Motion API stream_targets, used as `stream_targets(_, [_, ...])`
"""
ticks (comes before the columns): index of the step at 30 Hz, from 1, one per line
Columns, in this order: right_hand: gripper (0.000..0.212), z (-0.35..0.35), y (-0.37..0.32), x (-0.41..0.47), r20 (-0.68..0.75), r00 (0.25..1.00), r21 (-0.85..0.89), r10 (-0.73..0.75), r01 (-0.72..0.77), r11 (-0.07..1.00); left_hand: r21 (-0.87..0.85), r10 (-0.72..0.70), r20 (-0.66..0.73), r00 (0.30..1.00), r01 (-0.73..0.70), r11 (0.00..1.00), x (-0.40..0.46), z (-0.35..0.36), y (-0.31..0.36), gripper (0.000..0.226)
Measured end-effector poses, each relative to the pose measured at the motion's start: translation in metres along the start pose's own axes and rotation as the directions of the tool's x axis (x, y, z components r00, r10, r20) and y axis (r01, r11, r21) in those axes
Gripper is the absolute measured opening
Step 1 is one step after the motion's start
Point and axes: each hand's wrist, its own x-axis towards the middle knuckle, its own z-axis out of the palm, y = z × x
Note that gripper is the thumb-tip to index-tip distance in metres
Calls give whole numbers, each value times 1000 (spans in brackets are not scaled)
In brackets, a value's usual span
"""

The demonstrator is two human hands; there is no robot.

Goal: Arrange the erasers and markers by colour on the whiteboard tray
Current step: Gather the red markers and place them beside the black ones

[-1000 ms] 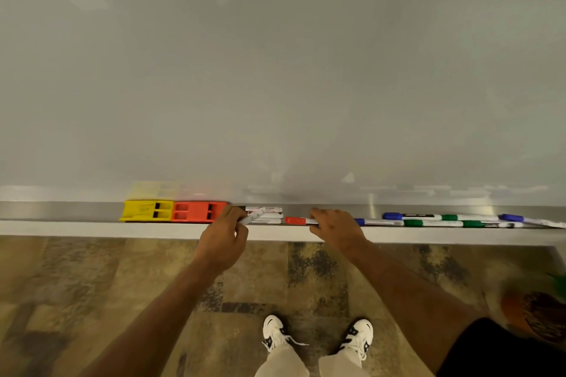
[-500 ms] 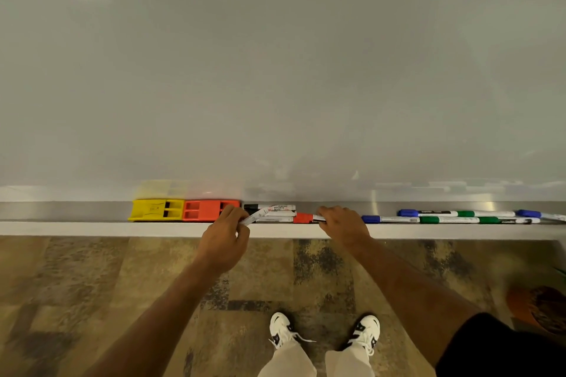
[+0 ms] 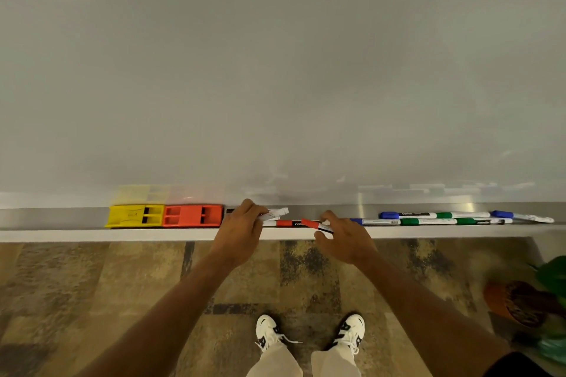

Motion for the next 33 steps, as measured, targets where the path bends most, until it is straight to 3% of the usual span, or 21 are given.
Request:
stream_targets(7, [38,-26,58,-42,42,998,-21,47,-46,999,66,82,40,996,-85,994,35,54,46,28])
stream_targets(18, [30,-43,91,-73,-1,999,-16,32,-32,999,304,11,198,980,-72,950,51,102,48,58])
stream_targets(25, [27,-45,85,-69,-12,1000,25,15,-15,1000,205,57,168,984,-91,974,42,98,52,37])
stream_targets(33, [23,-43,80,-69,-30,1000,40,4,-3,999,182,100,160,982,-129,975,46,102,45,60])
